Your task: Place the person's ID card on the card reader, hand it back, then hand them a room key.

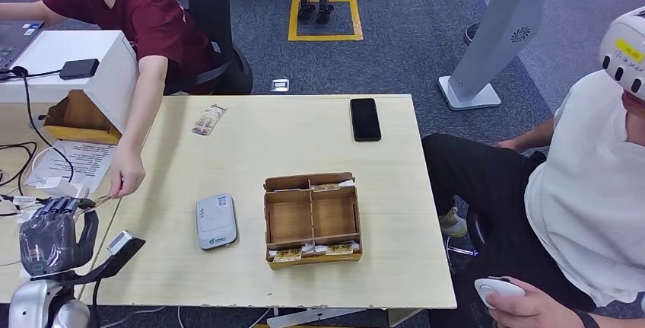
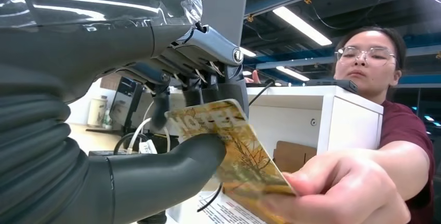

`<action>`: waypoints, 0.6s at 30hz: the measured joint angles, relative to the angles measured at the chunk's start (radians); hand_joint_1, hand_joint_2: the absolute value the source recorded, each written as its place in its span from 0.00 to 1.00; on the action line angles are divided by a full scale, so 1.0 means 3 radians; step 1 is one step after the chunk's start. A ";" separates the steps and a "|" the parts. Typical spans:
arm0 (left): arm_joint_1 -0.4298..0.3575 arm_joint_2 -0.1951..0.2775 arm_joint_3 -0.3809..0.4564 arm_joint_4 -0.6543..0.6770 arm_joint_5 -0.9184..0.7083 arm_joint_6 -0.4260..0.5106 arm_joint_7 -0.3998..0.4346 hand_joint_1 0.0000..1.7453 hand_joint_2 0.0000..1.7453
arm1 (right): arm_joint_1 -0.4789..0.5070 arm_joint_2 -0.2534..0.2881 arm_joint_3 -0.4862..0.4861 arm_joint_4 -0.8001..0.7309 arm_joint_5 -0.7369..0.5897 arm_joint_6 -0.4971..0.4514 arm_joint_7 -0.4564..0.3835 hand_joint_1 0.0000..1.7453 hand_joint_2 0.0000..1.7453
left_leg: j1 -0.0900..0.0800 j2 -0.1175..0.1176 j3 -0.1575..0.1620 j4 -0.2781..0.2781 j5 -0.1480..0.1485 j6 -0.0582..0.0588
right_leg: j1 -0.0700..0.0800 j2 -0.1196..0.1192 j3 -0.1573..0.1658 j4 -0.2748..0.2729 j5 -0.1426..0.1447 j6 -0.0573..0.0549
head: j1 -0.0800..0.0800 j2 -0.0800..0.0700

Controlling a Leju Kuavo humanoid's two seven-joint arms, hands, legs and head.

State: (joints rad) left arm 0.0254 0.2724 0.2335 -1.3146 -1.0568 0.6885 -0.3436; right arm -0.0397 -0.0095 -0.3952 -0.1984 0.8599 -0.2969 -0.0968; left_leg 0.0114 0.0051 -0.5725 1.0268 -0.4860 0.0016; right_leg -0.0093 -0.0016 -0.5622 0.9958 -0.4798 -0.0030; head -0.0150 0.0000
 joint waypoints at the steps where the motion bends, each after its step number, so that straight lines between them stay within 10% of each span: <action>1: 0.0000 0.0003 0.0002 0.0000 0.0013 0.0000 -0.0008 0.91 1.00 | 0.0000 0.0000 -0.0001 0.0000 0.0004 -0.0001 -0.0003 0.00 1.00 | 0.0000 0.0000 0.0000 0.0000 0.0000 0.0000 | 0.0000 0.0000 0.0000 0.0000 0.0000 0.0000 | 0.0000 0.0000; 18: 0.0028 0.0010 0.0031 -0.0001 0.0068 0.0000 -0.0041 1.00 1.00 | 0.0000 0.0009 -0.0016 0.0000 0.0018 -0.0005 -0.0009 0.00 1.00 | 0.0000 0.0000 0.0000 0.0000 0.0000 0.0000 | 0.0000 0.0000 0.0000 0.0000 0.0000 0.0000 | 0.0000 0.0000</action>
State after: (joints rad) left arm 0.0337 0.2754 0.2428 -1.3149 -1.0365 0.6886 -0.3559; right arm -0.0397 -0.0069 -0.3999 -0.1984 0.8652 -0.2983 -0.0996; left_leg 0.0114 0.0051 -0.5725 1.0268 -0.4860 0.0016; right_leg -0.0093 -0.0017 -0.5621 0.9958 -0.4798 -0.0030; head -0.0149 0.0000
